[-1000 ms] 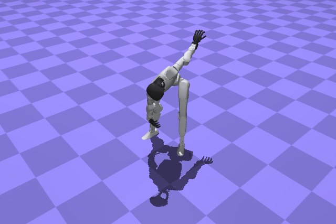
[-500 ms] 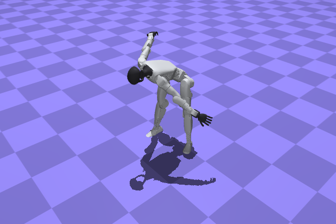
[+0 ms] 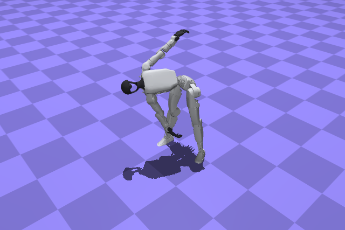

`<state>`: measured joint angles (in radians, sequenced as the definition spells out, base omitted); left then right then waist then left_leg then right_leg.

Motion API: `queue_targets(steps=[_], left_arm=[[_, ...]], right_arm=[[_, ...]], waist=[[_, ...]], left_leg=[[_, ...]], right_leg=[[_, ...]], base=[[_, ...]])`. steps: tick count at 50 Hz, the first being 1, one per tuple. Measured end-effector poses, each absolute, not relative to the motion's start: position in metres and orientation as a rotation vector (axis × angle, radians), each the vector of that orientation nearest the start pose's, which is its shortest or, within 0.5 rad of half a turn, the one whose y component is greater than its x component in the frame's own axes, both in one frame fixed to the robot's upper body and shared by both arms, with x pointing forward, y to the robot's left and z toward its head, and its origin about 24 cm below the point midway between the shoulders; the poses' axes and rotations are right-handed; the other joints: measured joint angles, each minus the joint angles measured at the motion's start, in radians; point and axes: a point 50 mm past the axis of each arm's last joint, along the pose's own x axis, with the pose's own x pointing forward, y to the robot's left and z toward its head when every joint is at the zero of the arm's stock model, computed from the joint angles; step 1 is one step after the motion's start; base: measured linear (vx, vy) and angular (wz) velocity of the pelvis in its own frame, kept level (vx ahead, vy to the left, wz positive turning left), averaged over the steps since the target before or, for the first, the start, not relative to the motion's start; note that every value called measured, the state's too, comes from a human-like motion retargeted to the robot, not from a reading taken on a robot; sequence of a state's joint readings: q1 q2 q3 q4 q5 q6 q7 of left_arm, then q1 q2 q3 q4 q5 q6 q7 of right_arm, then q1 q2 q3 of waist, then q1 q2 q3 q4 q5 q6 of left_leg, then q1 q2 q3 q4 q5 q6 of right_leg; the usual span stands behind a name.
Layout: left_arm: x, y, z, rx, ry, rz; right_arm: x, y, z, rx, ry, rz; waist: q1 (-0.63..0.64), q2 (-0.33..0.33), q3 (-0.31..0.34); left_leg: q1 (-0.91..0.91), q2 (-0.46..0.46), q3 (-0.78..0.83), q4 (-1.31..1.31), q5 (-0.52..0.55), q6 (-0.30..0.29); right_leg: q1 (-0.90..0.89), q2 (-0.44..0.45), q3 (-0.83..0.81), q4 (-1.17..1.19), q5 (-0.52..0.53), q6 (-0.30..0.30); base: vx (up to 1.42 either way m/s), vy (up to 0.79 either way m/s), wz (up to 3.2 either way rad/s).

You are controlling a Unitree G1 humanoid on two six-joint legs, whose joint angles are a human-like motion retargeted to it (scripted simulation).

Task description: In place motions

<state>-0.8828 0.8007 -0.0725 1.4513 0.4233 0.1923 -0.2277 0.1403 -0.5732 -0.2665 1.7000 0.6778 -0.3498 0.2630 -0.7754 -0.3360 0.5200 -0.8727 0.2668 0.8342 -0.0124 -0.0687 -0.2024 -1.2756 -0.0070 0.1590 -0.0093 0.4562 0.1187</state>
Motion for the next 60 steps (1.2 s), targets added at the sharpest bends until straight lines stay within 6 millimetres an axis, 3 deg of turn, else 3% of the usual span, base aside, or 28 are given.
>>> queue_targets(steps=[5, 10, 13, 15, 18, 21, 24, 28, 30, 33, 37, 40, 43, 46, 48, 51, 53, 55, 60], left_arm=[[0.276, 0.43, 0.095, 0.668, 0.878, 0.411], [0.248, 0.452, 0.094, 0.501, 0.825, 0.507], [0.216, 0.471, 0.085, 0.659, 0.9, 0.591], [0.177, 0.492, 0.084, 0.899, 1.011, 0.699], [0.124, 0.501, 0.059, 1.08, 1.158, 0.79], [0.057, 0.481, 0.0, 0.868, 1.431, 0.67], [-0.02, 0.452, -0.038, 0.59, 1.701, 0.547], [-0.112, 0.417, -0.052, 0.529, 1.962, 0.438], [-0.15, 0.401, -0.049, 0.516, 2.085, 0.368], [-0.185, 0.372, -0.054, 0.37, 2.192, 0.361], [-0.193, 0.316, -0.084, -0.017, 2.119, 0.576], [-0.173, 0.292, -0.107, -0.207, 1.97, 0.576], [-0.144, 0.304, -0.117, 0.113, 1.91, 0.262], [-0.129, 0.322, -0.115, 0.738, 1.966, 0.008], [-0.11, 0.332, -0.115, 1.066, 1.863, -0.11], [-0.083, 0.329, -0.123, 1.158, 1.687, -0.129], [-0.076, 0.329, -0.124, 1.099, 1.663, -0.035], [-0.071, 0.336, -0.122, 1.025, 1.671, 0.102], [-0.039, 0.353, -0.118, 0.899, 1.555, 0.373]], right_arm=[[-0.038, -0.405, -0.079, 0.084, 0.972, -1.052], [0.001, -0.431, -0.058, -0.031, 0.875, -1.026], [0.036, -0.444, -0.045, -0.077, 0.799, -0.983], [0.051, -0.452, -0.034, -0.106, 0.78, -0.956], [0.087, -0.462, -0.014, -0.129, 0.699, -0.889], [0.112, -0.479, 0.019, -0.243, 0.685, -0.81], [0.125, -0.494, 0.05, -0.398, 0.751, -0.755], [0.13, -0.507, 0.079, -0.544, 0.768, -0.793], [0.131, -0.512, 0.091, -0.577, 0.77, -0.811], [0.137, -0.514, 0.102, -0.584, 0.768, -0.824], [0.145, -0.513, 0.104, -0.553, 0.796, -0.814], [0.162, -0.503, 0.096, -0.487, 0.833, -0.736], [0.19, -0.487, 0.093, -0.475, 0.923, -0.603], [0.234, -0.451, 0.078, -0.517, 0.985, -0.381], [0.261, -0.422, 0.064, -0.532, 0.979, -0.238], [0.275, -0.392, 0.042, -0.48, 0.98, -0.111], [0.266, -0.383, 0.02, -0.398, 0.999, -0.082], [0.244, -0.378, -0.007, -0.307, 1.041, -0.099], [0.152, -0.391, -0.063, -0.25, 1.269, -0.295]], waist=[[0.058, 0.046, 0.0], [0.139, 0.099, 0.0], [0.207, 0.14, 0.0], [0.256, 0.187, 0.0], [0.362, 0.233, 0.0], [0.485, 0.308, 0.0], [0.606, 0.399, 0.0], [0.786, 0.512, 0.0], [0.885, 0.552, 0.0], [1.042, 0.626, 0.0], [1.289, 0.726, 0.0], [1.467, 0.797, 0.0], [1.599, 0.849, 0.0], [1.66, 0.856, 0.0], [1.657, 0.856, 0.0], [1.636, 0.856, 0.0], [1.608, 0.844, 0.0], [1.565, 0.814, 0.0], [1.471, 0.727, 0.0]], left_leg=[[-0.018, 0.007, -0.041, 0.006, 0.009, 0.014], [-0.042, 0.007, -0.1, 0.014, 0.021, 0.028], [-0.053, 0.002, -0.13, 0.025, 0.018, 0.034], [-0.063, 0.003, -0.188, 0.024, 0.023, 0.037], [-0.069, -0.01, -0.22, 0.034, 0.012, 0.041], [-0.074, -0.037, -0.26, 0.039, 0.008, 0.046], [-0.081, -0.068, -0.328, 0.039, 0.019, 0.053], [-0.1, -0.115, -0.432, 0.04, 0.042, 0.06], [-0.109, -0.137, -0.475, 0.045, 0.051, 0.062], [-0.141, -0.157, -0.546, 0.041, 0.07, 0.064], [-0.169, -0.166, -0.598, 0.038, 0.092, 0.055], [-0.178, -0.162, -0.621, 0.035, 0.103, 0.04], [-0.195, -0.151, -0.635, 0.045, 0.105, 0.023], [-0.206, -0.156, -0.648, 0.049, 0.106, 0.025], [-0.208, -0.154, -0.655, 0.053, 0.107, 0.022], [-0.202, -0.147, -0.663, 0.069, 0.101, 0.029], [-0.19, -0.143, -0.661, 0.094, 0.084, 0.047], [-0.177, -0.148, -0.672, 0.129, 0.06, 0.065], [-0.114, -0.152, -0.714, 0.253, -0.035, 0.111]], right_leg=[[0.014, -0.012, -0.033, -0.001, -0.001, -0.005], [0.038, -0.034, -0.077, 0.0, -0.008, -0.004], [0.053, -0.05, -0.096, 0.0, -0.009, 0.0], [0.081, -0.063, -0.147, -0.001, -0.014, -0.005], [0.101, -0.091, -0.166, 0.0, -0.019, -0.003], [0.124, -0.128, -0.192, 0.005, -0.029, -0.003], [0.164, -0.169, -0.248, 0.011, -0.045, -0.007], [0.221, -0.227, -0.341, 0.016, -0.066, -0.011], [0.247, -0.252, -0.381, 0.015, -0.073, -0.012], [0.275, -0.272, -0.46, 0.015, -0.086, -0.009], [0.31, -0.283, -0.549, 0.021, -0.106, -0.006], [0.351, -0.278, -0.619, 0.018, -0.121, -0.004], [0.377, -0.272, -0.673, 0.016, -0.133, -0.009], [0.387, -0.267, -0.699, 0.013, -0.138, -0.02], [0.398, -0.267, -0.714, 0.013, -0.139, -0.022], [0.426, -0.266, -0.736, 0.019, -0.133, -0.021], [0.45, -0.273, -0.737, 0.028, -0.121, -0.008], [0.483, -0.28, -0.734, 0.029, -0.105, 0.001], [0.601, -0.285, -0.741, 0.034, -0.065, -0.003]], base=[[-0.03, 0.07, 0.23], [-0.08, 0.2, 0.43], [-0.11, 0.15, 0.45], [-0.15, -0.05, 0.72], [-0.11, 0.06, 0.8], [-0.14, -0.08, 1.02], [-0.16, -0.1, 1.31], [-0.12, -0.02, 1.46], [-0.06, -0.25, 1.41], [0.0, -0.35, 1.19], [0.05, -0.49, 0.79], [0.11, -0.51, 0.56], [0.21, -0.3, 0.49], [0.14, -0.2, 0.23], [0.14, -0.02, 0.17], [0.18, -0.03, 0.12], [0.22, 0.04, 0.17], [0.13, 0.08, 0.32], [0.08, 0.14, 0.0]])
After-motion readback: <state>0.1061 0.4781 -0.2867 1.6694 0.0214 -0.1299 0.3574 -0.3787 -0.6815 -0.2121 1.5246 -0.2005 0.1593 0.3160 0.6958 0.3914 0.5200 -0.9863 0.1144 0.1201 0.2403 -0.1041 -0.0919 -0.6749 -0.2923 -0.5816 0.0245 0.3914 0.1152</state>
